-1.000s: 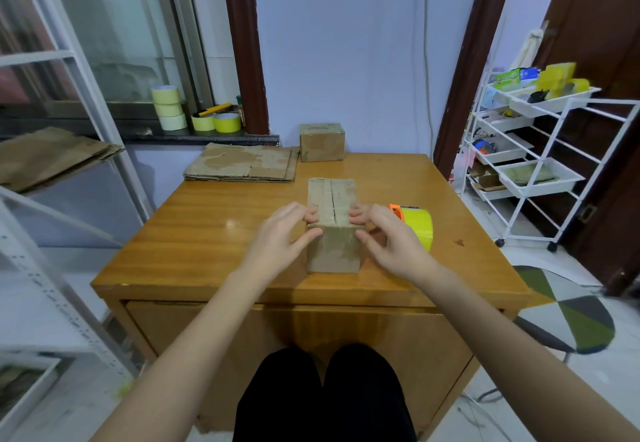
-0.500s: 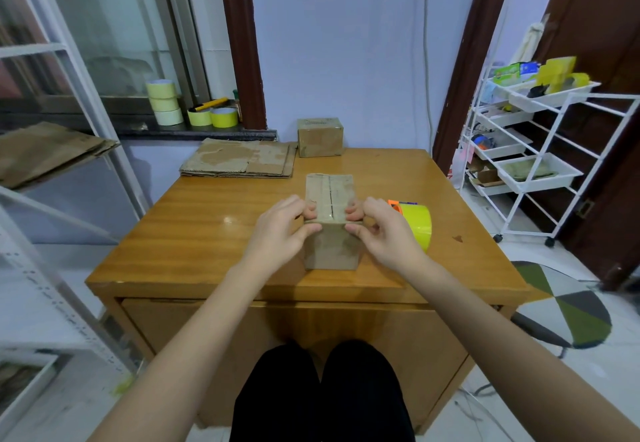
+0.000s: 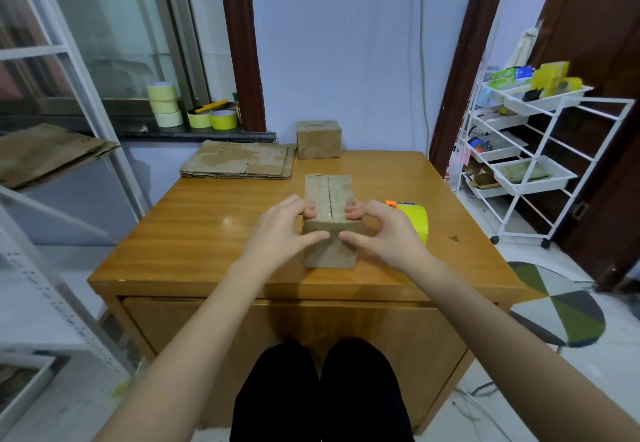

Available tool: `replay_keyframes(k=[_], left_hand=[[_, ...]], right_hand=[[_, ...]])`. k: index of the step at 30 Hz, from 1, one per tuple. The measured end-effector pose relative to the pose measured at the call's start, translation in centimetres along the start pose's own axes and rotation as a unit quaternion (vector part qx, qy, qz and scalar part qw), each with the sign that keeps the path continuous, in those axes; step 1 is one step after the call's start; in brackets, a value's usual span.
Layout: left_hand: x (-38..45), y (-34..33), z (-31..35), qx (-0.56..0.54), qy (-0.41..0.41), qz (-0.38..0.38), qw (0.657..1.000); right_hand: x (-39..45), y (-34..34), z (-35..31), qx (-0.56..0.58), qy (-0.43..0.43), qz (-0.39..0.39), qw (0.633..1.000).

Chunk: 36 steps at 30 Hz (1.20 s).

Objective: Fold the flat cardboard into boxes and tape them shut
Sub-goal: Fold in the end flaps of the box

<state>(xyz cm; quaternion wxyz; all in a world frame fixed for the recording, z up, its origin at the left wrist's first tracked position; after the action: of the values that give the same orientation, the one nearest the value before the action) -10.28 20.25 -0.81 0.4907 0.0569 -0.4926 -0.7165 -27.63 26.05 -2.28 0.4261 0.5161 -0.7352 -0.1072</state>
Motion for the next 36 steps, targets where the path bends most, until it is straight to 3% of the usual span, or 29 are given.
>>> replay_keyframes(k=[3,5,19,27,33,36], left_hand=[[0.2,0.1,0.4,0.006,0.003,0.022,1.000],[0.3,0.2,0.4,-0.003,0.001,0.019,1.000],[0.4,0.5,-0.7,-0.025,-0.023,-0.067,0.997],[0.8,0.6,0.1,-0.025,0.013,-0.045,0.999],[0.7,1.2,0.5,0.010,0.011,-0.072,0.997],[0.5,0.9,1.9,0.082,0.000,-0.074,0.994]], right_hand=[[-0.4,-0.4,-1.2,-0.092,0.038,0.063,0.993],[-0.3,-0.4,-1.4,-0.088,0.034,0.075,0.993],[0.2,0.1,-0.4,0.044,0.020,-0.036,0.998],[0.4,0.1,-0.3,0.055,0.017,0.006,0.998],[0.4,0.2,0.0,0.118,-0.059,-0.065,0.989],[1.7,1.2,-0.3,0.149,-0.062,-0.074,0.984]])
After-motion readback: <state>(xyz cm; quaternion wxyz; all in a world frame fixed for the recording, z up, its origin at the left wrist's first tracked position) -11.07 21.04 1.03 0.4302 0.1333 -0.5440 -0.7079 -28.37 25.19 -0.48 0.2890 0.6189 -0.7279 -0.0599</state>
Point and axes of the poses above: each hand's wrist, its own x-axis towards the middle knuckle, its own y-axis out of the back of the hand, z = x × y, the point moved 6 cm from there along x, towards the middle knuckle
